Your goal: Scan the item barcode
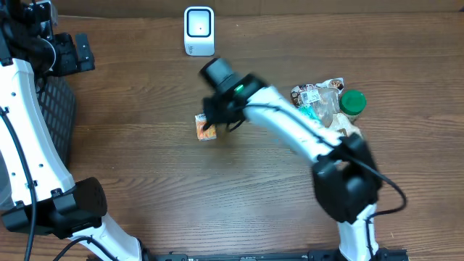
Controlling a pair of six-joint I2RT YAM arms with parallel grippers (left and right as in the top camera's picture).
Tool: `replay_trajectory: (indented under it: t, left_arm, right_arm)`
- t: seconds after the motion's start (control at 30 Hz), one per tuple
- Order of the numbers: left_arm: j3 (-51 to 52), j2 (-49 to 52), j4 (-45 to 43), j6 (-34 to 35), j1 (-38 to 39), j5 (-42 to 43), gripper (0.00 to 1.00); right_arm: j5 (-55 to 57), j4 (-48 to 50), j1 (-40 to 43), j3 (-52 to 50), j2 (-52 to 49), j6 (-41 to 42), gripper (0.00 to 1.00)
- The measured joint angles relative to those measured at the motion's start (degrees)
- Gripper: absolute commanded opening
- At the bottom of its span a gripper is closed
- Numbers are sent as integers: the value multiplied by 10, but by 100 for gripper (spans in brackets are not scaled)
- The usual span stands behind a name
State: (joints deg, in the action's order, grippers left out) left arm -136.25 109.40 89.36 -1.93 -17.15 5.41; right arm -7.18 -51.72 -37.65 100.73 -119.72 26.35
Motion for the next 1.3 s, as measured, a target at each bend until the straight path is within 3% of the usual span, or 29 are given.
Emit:
replay_trajectory:
  t: [0.07,0.1,0.37,0.93,1.2,1.3]
  left_arm:
    - [0,0,0,0,0,0,100]
    - [0,0,0,0,0,0,99]
    - [0,0,0,0,0,0,100]
    - [0,0,0,0,0,0,100]
    - [0,0,0,0,0,0,99]
    - [0,0,0,0,0,0,100]
  right_arm:
    - [-21,1,26,1,5,-20,44]
    - [-36,2,36,1,4,-37,45]
    - [-126,22,30,-19,-37,-119,42]
    - [-136,46,24,-21,-107,-140,34]
    - [-149,66,16,-21,-114,-101,4]
    - [-152,64,17,-21,-114,-89,4]
